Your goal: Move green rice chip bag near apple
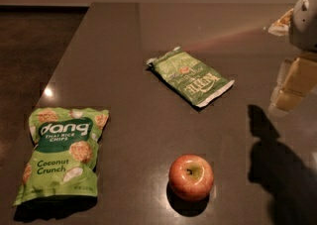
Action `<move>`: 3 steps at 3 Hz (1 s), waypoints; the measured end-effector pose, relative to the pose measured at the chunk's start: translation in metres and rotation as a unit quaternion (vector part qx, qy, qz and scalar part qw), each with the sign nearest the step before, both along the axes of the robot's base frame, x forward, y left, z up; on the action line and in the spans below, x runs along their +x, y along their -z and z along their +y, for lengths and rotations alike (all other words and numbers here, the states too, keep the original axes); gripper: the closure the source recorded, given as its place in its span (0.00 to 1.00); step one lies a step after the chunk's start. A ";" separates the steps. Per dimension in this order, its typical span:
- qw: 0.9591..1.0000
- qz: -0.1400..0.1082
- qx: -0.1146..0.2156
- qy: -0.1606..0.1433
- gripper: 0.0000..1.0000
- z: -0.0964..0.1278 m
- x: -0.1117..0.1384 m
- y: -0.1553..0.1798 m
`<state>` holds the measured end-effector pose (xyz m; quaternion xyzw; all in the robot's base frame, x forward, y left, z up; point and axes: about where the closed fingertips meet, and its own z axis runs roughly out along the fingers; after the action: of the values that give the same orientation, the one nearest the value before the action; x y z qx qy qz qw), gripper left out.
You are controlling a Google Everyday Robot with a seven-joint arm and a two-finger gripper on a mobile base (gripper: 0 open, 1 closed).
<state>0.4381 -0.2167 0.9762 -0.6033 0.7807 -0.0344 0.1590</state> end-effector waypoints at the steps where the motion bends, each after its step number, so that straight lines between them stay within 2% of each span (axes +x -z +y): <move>1: 1.000 -0.002 0.001 0.000 0.00 0.002 0.002 -0.001; 2: 0.999 -0.011 0.017 -0.031 0.00 0.032 0.018 -0.004; 3: 0.995 -0.025 0.032 -0.086 0.00 0.072 0.030 -0.008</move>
Offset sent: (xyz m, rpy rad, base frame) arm 0.0381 0.0717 0.0036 0.0799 -0.0262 0.1512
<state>0.4679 -0.1443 0.9844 -0.6619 0.7222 -0.0108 0.2002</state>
